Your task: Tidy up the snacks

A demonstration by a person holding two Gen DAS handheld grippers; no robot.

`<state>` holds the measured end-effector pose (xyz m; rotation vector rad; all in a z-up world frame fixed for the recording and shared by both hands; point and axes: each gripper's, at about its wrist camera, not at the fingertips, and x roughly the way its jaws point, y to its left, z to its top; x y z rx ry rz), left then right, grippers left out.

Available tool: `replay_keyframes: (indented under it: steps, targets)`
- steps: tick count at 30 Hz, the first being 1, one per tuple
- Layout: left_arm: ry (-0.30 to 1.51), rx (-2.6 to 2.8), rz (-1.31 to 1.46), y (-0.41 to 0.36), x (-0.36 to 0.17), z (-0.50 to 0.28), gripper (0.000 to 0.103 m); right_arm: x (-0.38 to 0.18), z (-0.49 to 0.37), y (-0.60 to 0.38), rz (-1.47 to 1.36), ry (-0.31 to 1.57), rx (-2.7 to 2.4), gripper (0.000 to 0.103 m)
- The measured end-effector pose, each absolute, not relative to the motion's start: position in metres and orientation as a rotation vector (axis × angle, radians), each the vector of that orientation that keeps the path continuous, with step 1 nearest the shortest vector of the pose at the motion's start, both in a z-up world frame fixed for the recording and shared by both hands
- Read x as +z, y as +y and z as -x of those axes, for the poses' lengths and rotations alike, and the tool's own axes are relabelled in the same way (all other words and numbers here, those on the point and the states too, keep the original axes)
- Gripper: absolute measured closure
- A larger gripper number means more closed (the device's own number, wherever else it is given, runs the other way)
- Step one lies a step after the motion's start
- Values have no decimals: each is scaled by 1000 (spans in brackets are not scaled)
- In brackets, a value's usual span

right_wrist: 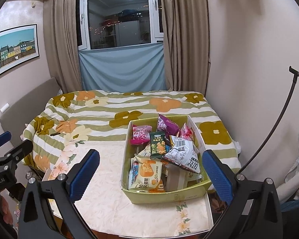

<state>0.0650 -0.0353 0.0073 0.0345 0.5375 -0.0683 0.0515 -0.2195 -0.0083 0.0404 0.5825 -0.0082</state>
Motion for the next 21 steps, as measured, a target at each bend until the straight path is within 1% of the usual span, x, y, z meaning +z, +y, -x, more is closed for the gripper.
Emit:
replay_keyframes:
  steps: [21]
  targets:
    - [531, -64, -42, -35, 2, -84, 1, -14, -63, -221, -49, 609, -21, 1]
